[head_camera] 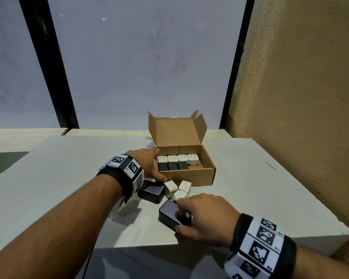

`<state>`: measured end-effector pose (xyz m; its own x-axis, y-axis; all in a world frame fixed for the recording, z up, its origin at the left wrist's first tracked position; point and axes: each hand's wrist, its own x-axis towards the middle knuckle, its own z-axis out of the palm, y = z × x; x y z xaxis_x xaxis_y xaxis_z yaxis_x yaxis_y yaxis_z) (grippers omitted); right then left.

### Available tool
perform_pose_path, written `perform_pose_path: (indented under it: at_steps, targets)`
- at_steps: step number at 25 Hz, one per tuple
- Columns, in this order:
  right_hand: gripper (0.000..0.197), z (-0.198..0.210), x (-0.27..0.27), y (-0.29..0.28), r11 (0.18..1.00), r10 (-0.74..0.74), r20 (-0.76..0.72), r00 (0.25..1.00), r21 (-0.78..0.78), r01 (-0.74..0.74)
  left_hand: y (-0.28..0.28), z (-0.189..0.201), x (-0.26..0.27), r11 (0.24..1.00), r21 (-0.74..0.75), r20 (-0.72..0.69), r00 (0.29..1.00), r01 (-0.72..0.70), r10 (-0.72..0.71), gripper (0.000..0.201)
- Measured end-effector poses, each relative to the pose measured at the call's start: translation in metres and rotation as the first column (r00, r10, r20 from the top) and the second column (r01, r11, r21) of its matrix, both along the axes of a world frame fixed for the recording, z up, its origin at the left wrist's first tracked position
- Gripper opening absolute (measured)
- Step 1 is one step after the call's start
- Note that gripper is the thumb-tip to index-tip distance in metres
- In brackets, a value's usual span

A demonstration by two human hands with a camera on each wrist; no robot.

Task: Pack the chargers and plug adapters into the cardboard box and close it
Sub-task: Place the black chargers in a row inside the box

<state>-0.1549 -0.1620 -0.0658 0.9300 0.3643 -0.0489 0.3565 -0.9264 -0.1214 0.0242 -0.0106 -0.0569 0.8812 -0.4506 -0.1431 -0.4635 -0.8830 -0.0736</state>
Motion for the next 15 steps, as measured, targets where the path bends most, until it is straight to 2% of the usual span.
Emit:
perform_pose_path:
  at_steps: [4,6,9,12,15]
  targets:
    - [0.031,0.020,0.001,-0.008,0.988,-0.012,-0.059,0.998,0.155,0.021,0.000,-0.001,0.002,1.000,-0.008,-0.005,1.000,0.005,-0.005,0.103]
    - [0.028,0.035,0.008,-0.015,0.961,-0.045,-0.027,0.999,0.273,0.051,0.000,0.000,0.001,1.000,-0.011,-0.002,1.000,0.004,-0.004,0.099]
    - [0.025,0.059,0.032,-0.031,0.879,-0.184,0.053,0.982,0.456,0.140,-0.001,0.001,-0.001,1.000,-0.017,0.006,1.000,0.000,0.000,0.095]
    - [0.032,0.071,0.071,-0.051,0.837,-0.293,0.104,0.950,0.509,0.202,0.000,0.000,0.000,1.000,-0.026,-0.012,1.000,-0.002,0.002,0.100]
    - [0.027,0.065,0.108,-0.065,0.848,-0.331,0.104,0.938,0.470,0.247,0.000,0.000,0.001,1.000,-0.018,-0.016,1.000,-0.005,0.005,0.105]
